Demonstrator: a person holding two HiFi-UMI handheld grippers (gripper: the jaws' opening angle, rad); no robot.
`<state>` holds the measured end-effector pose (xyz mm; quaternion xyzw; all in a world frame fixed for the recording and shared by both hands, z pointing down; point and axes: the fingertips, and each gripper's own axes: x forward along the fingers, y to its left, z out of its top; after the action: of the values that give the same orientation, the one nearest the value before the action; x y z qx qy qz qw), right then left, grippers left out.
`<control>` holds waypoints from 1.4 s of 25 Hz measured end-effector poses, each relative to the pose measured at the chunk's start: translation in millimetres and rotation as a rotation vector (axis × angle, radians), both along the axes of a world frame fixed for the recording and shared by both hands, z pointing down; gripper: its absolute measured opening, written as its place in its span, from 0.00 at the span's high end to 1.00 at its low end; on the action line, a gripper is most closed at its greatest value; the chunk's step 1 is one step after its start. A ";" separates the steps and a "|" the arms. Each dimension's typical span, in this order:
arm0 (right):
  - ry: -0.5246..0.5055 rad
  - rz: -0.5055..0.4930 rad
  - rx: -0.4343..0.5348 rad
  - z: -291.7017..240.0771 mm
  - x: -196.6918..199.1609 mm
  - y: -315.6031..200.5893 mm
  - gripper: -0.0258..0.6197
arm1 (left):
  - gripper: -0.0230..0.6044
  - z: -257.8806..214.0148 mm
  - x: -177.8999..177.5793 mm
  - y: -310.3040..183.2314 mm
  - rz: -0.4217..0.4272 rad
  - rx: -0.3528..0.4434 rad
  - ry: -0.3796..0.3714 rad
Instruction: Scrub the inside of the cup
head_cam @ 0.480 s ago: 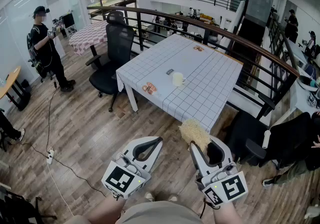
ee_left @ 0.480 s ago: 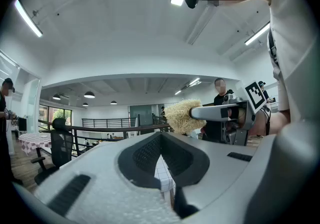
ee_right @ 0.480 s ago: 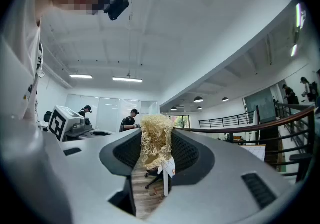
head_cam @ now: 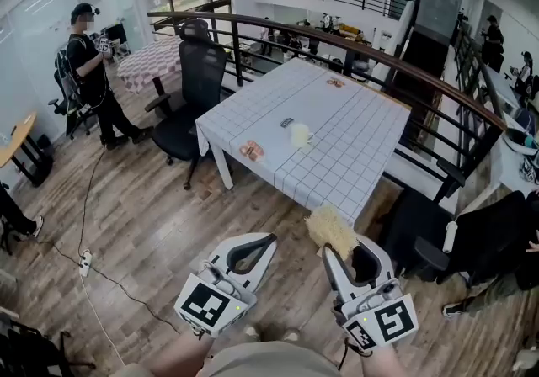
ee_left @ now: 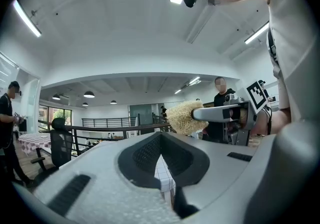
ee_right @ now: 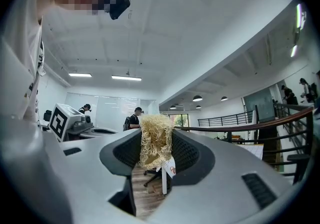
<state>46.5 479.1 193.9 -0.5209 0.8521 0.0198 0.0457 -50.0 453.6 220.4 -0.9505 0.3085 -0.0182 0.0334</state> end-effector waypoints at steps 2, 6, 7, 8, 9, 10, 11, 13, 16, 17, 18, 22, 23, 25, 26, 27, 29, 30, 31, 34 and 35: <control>0.006 0.001 -0.002 1.3 4.8 1.0 0.70 | 0.94 0.8 3.5 -0.3 -0.002 0.012 0.000; 0.011 -0.005 -0.006 5.9 15.9 5.1 0.70 | 0.94 4.5 13.0 3.3 -0.010 0.023 -0.003; 0.011 -0.007 -0.006 7.1 18.9 6.0 0.70 | 0.94 4.1 16.5 5.2 -0.013 0.012 0.003; 0.012 -0.010 -0.008 7.8 22.7 6.4 0.70 | 0.94 3.5 20.6 6.4 -0.017 0.002 0.006; 0.013 -0.014 -0.009 7.5 27.5 5.9 0.70 | 0.94 2.7 25.3 6.2 -0.021 -0.002 0.008; 0.015 -0.019 -0.009 6.2 33.6 4.3 0.70 | 0.94 1.3 30.9 4.6 -0.025 0.001 0.008; 0.018 -0.024 -0.008 4.2 40.4 2.1 0.70 | 0.94 -0.4 37.1 2.4 -0.030 0.005 0.007; 0.022 -0.032 -0.004 2.6 51.4 0.6 0.70 | 0.94 -2.0 46.8 1.0 -0.044 0.014 0.000; 0.014 -0.038 0.003 10.3 51.6 12.1 0.70 | 0.94 6.2 45.9 13.3 -0.058 0.012 -0.011; 0.012 -0.039 0.004 13.3 50.1 15.7 0.70 | 0.94 9.8 43.9 17.7 -0.059 0.011 -0.014; 0.008 -0.040 0.004 15.4 49.5 17.6 0.70 | 0.94 13.0 42.3 20.0 -0.061 0.018 -0.020; 0.000 -0.051 0.002 20.5 54.1 16.2 0.70 | 0.94 17.7 46.6 21.8 -0.066 0.038 -0.029; -0.001 -0.052 0.003 21.7 55.6 15.2 0.70 | 0.94 18.6 49.2 22.8 -0.061 0.032 -0.025; -0.002 -0.049 0.006 23.7 57.2 11.2 0.70 | 0.94 20.2 50.7 20.6 -0.062 0.019 -0.024; -0.001 -0.047 0.008 24.5 57.0 8.9 0.70 | 0.94 20.7 49.8 17.8 -0.067 0.017 -0.024; 0.002 -0.047 0.011 25.6 56.5 6.7 0.70 | 0.94 21.5 48.3 14.3 -0.070 0.024 -0.024; 0.015 -0.045 0.016 29.3 55.4 2.6 0.70 | 0.94 23.5 46.0 7.2 -0.071 0.040 -0.013; 0.025 -0.043 0.019 31.8 55.2 0.0 0.70 | 0.94 25.8 45.0 3.2 -0.071 0.042 -0.005; 0.033 -0.041 0.022 34.4 55.1 -3.5 0.70 | 0.94 30.0 44.1 -1.9 -0.074 0.039 -0.002; 0.047 -0.033 0.024 41.1 55.6 -19.3 0.70 | 0.94 38.6 46.4 -21.2 -0.067 0.019 0.013; 0.048 -0.030 0.023 42.9 55.8 -25.7 0.70 | 0.94 39.9 47.6 -28.0 -0.060 0.016 0.020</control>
<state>102.2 453.4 236.8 -0.5070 0.8604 0.0413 0.0314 -2.4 425.6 260.3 -0.9406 0.3374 -0.0073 0.0375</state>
